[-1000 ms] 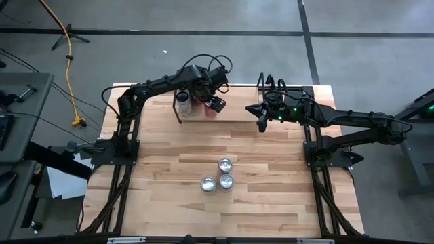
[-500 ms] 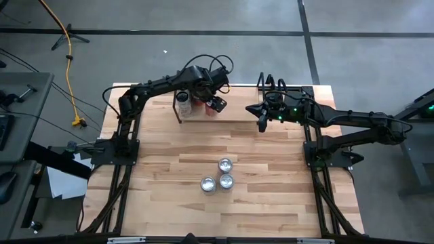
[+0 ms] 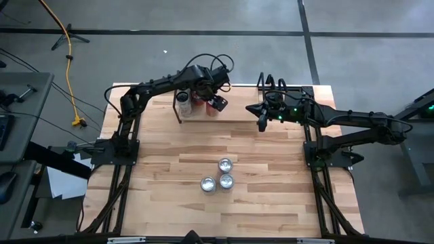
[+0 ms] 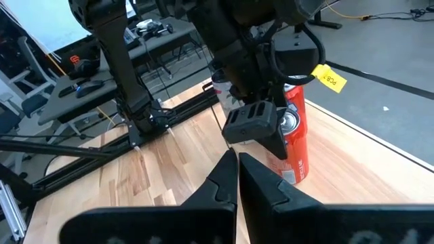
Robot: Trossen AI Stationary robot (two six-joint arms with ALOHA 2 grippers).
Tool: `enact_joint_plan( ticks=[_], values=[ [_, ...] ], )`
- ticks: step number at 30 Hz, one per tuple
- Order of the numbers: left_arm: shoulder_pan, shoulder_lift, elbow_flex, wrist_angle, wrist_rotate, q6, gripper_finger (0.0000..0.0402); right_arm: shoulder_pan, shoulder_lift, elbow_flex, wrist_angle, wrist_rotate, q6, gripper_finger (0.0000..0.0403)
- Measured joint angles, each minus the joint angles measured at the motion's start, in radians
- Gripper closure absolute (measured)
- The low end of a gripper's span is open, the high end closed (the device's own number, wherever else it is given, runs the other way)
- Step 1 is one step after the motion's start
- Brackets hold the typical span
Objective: Place canned beverage on shelf
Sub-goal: Put the orange soda can aligned with the other orange soda can on the shelf
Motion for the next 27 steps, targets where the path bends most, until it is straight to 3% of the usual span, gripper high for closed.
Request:
enact_joint_plan(
  ticks=[15,27],
  values=[
    [0.008,-0.008,0.001,0.006,0.078,0.045,0.0019,0.0,0.0,0.0,0.0,0.0,0.003,0.0402],
    [0.016,-0.206,0.007,0.029,0.025,0.065,0.0002,0.0,0.0,0.0,0.0,0.009,0.004,0.0402]
  ],
)
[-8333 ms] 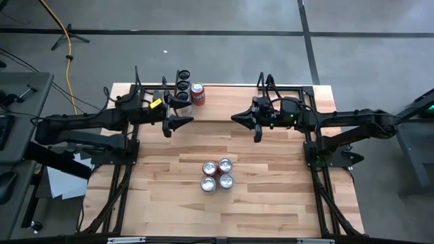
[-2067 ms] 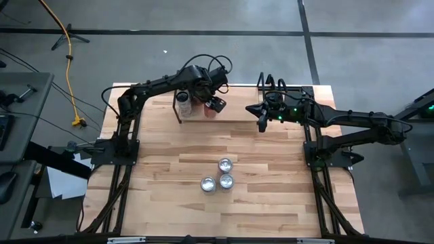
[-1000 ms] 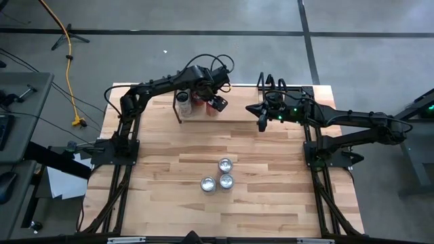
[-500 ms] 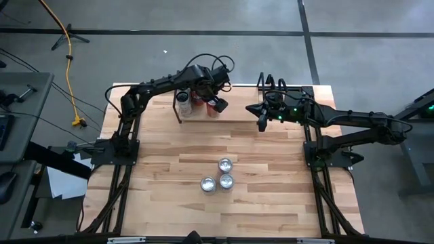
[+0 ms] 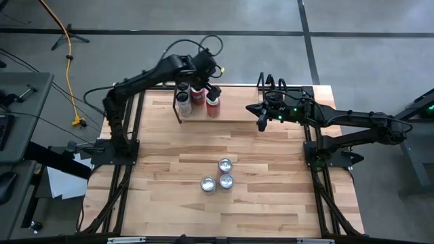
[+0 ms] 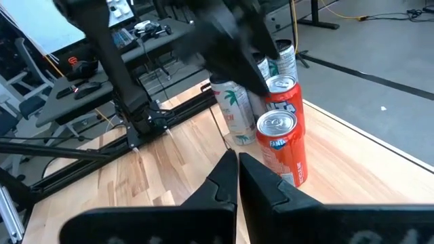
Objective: Place canned beverage on shelf
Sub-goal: Put the orange soda can aligned with the other orange soda can on the shelf
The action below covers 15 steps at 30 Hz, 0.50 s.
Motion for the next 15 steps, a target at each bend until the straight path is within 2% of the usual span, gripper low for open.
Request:
enact_joint_plan(
  ticks=[4,9,12,15],
  values=[
    [-0.083,-0.133,-0.09,0.12,-0.105,0.047,0.0002,0.0,0.006,0.0,0.0,0.0,0.025,0.0402],
    [-0.216,-0.386,-0.388,0.405,-0.194,0.05,0.0002,0.0,0.022,0.0,0.002,-0.023,0.019,0.0399],
    [-0.278,-0.564,-0.607,0.564,-0.218,0.011,0.0002,0.007,0.054,0.0,0.062,-0.073,0.008,0.0374],
    [-0.312,-0.736,-0.787,0.683,-0.253,-0.069,0.0002,0.009,0.114,0.004,0.173,-0.128,-0.015,0.0326]
  ],
)
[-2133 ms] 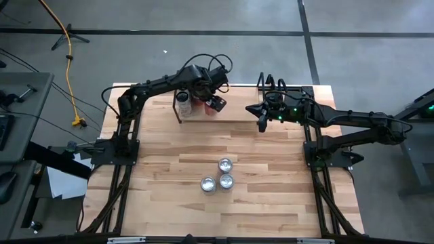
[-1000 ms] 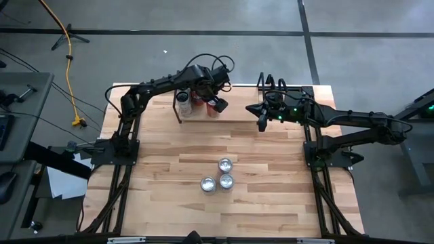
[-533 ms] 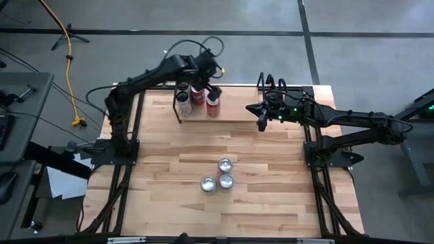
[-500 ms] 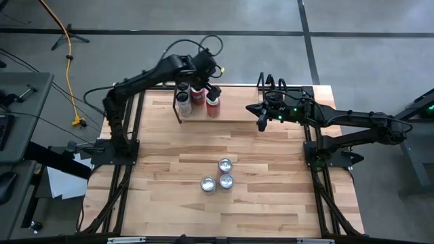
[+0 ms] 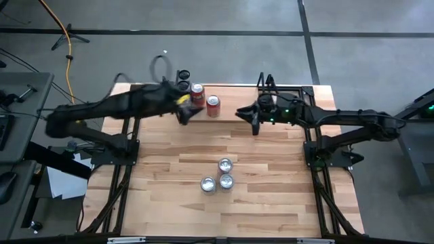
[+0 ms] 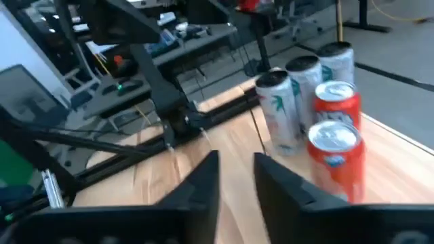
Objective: Place canned beverage on shelf
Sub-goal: Put the orange soda can aligned with the other orange soda can on the shelf
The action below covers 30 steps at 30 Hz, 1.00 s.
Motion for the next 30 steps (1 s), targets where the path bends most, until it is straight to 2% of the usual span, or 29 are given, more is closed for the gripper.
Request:
enact_joint_plan(
  ticks=[3,6,11,15,19,23,26,30],
  values=[
    [-0.009,-0.146,-0.125,0.06,-0.014,-0.057,0.0002,0.005,0.073,0.018,0.074,0.02,0.013,0.0269],
    [-0.008,-0.261,-0.191,0.066,-0.014,-0.066,0.0002,0.017,0.144,0.054,0.083,0.071,0.003,0.021],
    [-0.007,-0.393,-0.211,0.07,-0.013,0.025,0.0002,0.026,0.273,0.16,0.049,0.078,0.026,0.0116],
    [0.001,-0.456,-0.211,0.075,-0.023,0.101,0.0002,0.026,0.384,0.29,-0.094,0.085,-0.059,0.0063],
    [0.012,-0.485,-0.211,0.073,-0.024,0.137,0.0002,0.025,0.479,0.419,-0.307,0.178,-0.123,0.0035],
    [0.016,-0.49,-0.211,0.069,-0.024,0.175,0.0002,0.025,0.553,0.499,-0.477,0.236,-0.124,0.003],
    [0.016,-0.489,-0.211,0.069,-0.029,0.203,0.0002,0.024,0.586,0.507,-0.569,0.238,-0.125,0.0029],
    [0.016,-0.48,-0.211,0.069,-0.039,0.19,0.0002,0.023,0.594,0.442,-0.554,0.246,-0.152,0.0029]
  ],
)
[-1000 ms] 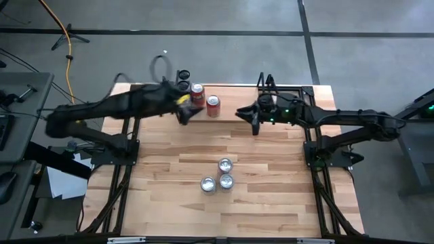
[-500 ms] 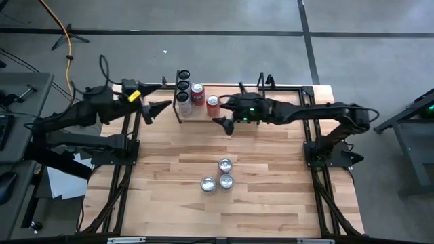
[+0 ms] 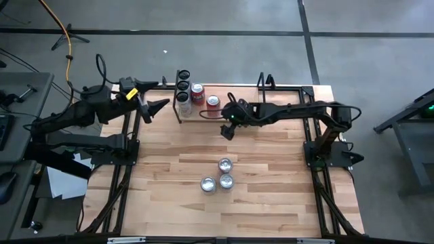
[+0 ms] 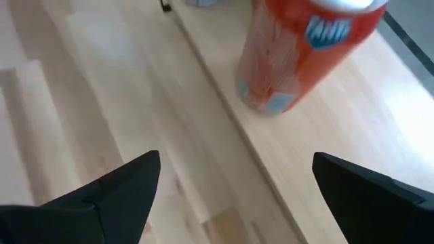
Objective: Place canned beverage on shelf
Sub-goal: Put the orange soda can aligned with the other orange soda can on the shelf
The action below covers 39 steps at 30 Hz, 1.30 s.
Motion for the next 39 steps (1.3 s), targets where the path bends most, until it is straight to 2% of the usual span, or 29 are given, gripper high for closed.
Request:
enact_joint_plan(
  ticks=[3,6,8,11,13,18,24,29,39],
  values=[
    [0.0,0.007,0.0,0.0,0.0,-0.001,0.0002,0.0,-0.002,-0.078,0.132,0.036,0.03,0.0029],
    [0.0,0.015,0.0,0.0,0.0,-0.002,0.0002,0.0,-0.001,-0.154,0.379,0.049,0.068,0.0029],
    [0.0,0.02,0.0,0.0,0.0,-0.008,0.0002,0.0,0.013,-0.178,0.486,0.097,0.093,0.0029],
    [0.0,0.03,0.0,0.0,0.0,-0.029,0.0002,0.008,0.048,-0.18,0.493,0.246,0.114,0.0029],
    [0.0,0.036,0.0,0.0,0.0,-0.037,0.0002,0.007,0.071,-0.172,0.513,0.293,0.104,0.0029],
    [0.0,0.054,0.0,-0.001,0.0,-0.037,0.0002,0.007,0.126,-0.166,0.649,0.284,0.089,0.0029],
    [0.0,0.061,0.0,-0.002,0.0,-0.037,0.0002,0.009,0.152,-0.166,0.684,0.376,0.14,0.0029],
    [0.0,0.061,0.0,-0.002,0.0,-0.036,0.0002,-0.002,0.18,-0.166,0.801,0.372,0.136,0.0029],
    [0.0,0.061,0.0,-0.009,0.0,-0.036,0.0002,-0.01,0.201,-0.166,0.834,0.407,0.159,0.0029]
  ],
)
